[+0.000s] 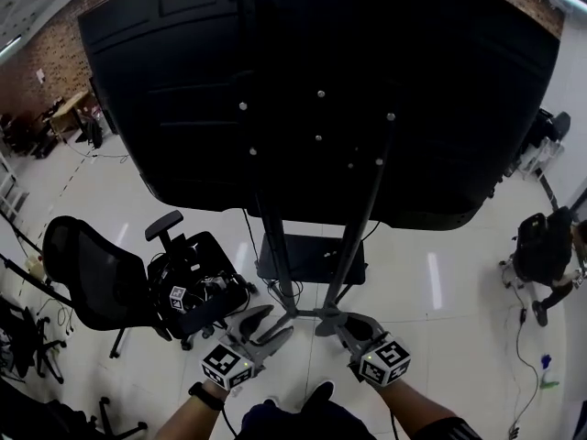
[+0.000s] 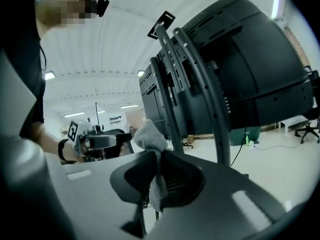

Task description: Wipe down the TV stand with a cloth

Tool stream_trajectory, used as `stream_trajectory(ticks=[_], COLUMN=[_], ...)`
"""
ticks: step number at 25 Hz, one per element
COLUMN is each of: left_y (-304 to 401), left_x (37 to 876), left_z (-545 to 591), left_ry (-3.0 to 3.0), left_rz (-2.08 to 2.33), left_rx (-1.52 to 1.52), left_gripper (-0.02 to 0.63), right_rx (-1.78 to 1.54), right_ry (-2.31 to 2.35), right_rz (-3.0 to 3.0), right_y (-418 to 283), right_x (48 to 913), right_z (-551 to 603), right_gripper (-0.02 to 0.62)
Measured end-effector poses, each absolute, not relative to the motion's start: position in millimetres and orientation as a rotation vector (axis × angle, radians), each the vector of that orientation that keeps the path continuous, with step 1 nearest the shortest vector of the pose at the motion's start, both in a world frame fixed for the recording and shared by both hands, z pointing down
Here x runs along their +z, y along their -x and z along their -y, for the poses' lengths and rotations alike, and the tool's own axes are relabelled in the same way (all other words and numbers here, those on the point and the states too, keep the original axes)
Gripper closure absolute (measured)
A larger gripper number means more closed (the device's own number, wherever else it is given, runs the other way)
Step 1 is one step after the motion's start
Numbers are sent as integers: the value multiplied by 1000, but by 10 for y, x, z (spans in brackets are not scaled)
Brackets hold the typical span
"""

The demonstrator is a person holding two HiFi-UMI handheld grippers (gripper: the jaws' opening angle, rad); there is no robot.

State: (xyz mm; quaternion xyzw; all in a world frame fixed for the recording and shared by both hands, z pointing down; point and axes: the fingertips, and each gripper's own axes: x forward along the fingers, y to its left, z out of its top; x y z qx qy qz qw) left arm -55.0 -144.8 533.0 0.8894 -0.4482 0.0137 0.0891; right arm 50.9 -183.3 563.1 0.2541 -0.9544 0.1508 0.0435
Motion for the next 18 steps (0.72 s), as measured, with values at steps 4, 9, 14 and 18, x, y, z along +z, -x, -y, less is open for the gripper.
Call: stream_trajectory(ticks=[4,9,14,18], left_y=[667,696,830,948], left_x=[5145,5006,4943,4945], left_z=[1114,598,-109,-689], left_ry=[-2648,-2737,-2807,-2827], left_rz=[1348,1292,1262,1211], left_rx=[12,3,26,24], left_gripper=[318,313,310,310], right_rx=[472,439,429,391], right_ry=[-903,-1041,-1176,-1253], right_rz=[2972,2992,3002,3002], right_y=[-624,-667,-646,-573], right_x=[5244,4913,4717,4601], right_z=[1602,1146,501,-60], right_gripper=[571,571,571,571])
